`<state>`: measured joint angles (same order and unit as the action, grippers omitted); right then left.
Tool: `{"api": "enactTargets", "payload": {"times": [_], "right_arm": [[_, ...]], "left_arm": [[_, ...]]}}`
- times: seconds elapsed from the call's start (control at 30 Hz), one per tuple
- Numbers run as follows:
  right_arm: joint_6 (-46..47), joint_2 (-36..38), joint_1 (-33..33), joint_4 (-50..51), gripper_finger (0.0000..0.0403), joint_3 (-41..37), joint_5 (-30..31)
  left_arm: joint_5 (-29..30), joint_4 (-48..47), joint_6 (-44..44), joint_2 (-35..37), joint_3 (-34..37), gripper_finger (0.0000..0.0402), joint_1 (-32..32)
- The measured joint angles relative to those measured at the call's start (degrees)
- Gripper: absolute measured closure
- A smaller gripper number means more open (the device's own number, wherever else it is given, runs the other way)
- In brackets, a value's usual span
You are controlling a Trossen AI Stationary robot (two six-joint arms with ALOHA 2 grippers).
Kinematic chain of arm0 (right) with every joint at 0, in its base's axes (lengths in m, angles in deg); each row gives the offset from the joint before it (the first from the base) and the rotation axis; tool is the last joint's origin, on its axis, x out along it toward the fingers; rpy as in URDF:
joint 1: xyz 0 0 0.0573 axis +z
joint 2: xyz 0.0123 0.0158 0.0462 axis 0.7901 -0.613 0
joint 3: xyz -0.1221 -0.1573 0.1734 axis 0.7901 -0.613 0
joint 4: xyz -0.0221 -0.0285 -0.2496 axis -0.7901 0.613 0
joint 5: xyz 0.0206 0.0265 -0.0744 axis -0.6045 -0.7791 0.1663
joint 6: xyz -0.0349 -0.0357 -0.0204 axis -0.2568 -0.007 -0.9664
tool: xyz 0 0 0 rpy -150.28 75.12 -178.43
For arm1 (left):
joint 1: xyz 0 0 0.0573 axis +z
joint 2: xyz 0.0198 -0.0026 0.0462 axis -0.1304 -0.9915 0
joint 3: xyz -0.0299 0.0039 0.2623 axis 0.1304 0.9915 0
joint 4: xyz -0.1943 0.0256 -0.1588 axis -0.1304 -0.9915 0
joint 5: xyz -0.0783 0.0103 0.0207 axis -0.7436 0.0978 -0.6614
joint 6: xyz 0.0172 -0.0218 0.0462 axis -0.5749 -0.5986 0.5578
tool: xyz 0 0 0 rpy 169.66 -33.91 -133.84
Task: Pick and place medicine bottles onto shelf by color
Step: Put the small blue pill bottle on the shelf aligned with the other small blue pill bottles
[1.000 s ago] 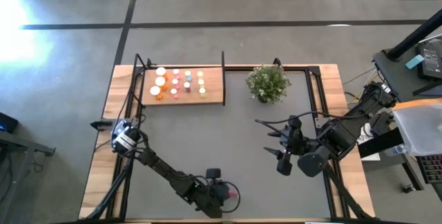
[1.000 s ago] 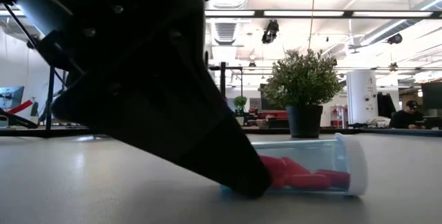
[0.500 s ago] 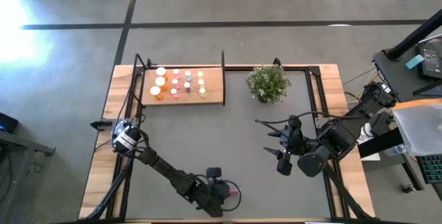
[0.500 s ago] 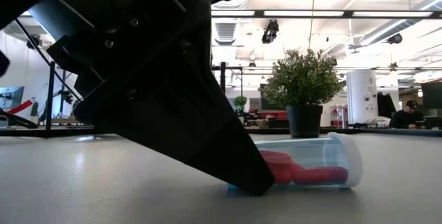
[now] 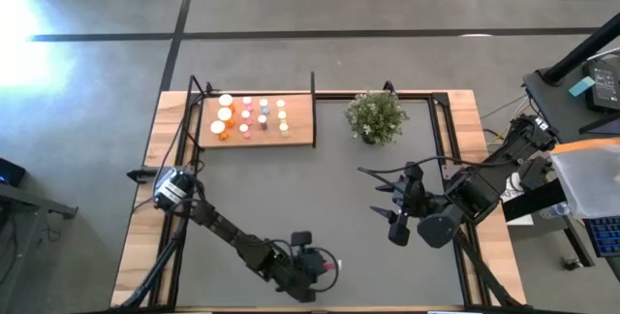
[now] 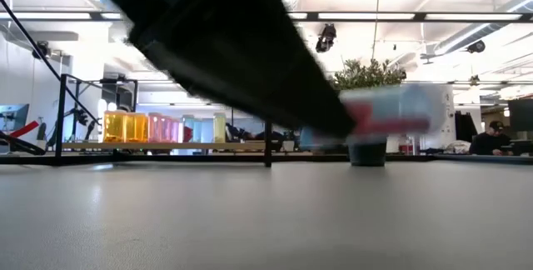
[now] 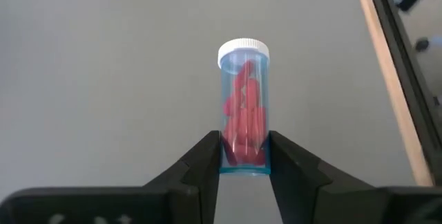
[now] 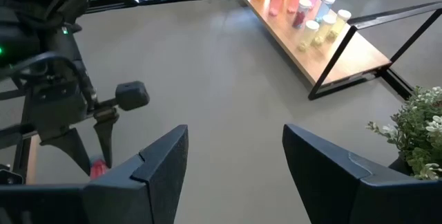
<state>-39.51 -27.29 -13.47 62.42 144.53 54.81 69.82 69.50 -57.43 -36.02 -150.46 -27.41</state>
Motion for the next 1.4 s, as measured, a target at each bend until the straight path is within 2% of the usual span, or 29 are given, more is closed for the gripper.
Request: {"api": "enactTargets", "payload": {"times": [0.17, 0.5, 0.7, 1.1, 1.3, 1.4], "right_arm": [[0.0, 0.0, 0.0, 0.0, 0.0177, 0.0, 0.0], [0.0, 0.0, 0.0, -1.7, 0.0177, 0.0, 1.5], [-0.1, 0.0, -2.3, -5.5, 0.0177, 0.0, 6.2], [-0.4, 0.0, -7.1, -12.5, 0.0177, 0.0, 5.9], [-1.0, -0.1, -10.6, -16.4, 0.0177, 0.0, 6.2], [-8.9, -0.1, -12.7, -24.4, 0.0177, 0.0, 6.2]], "left_arm": [[3.1, 0.3, 0.4, 3.9, 0.0, 0.0313, 1.8], [11.0, 1.1, 7.6, 13.4, -0.1, 0.0314, 7.5], [14.6, 1.1, 7.6, 17.9, -0.1, 0.0315, 11.1], [26.5, 0.7, 7.7, 25.0, 0.0, 0.0315, 14.0], [31.2, 2.8, 14.9, 27.6, -0.1, 0.0315, 15.0], [32.2, 6.9, 21.6, 28.8, -0.1, 0.0315, 15.1]]}}
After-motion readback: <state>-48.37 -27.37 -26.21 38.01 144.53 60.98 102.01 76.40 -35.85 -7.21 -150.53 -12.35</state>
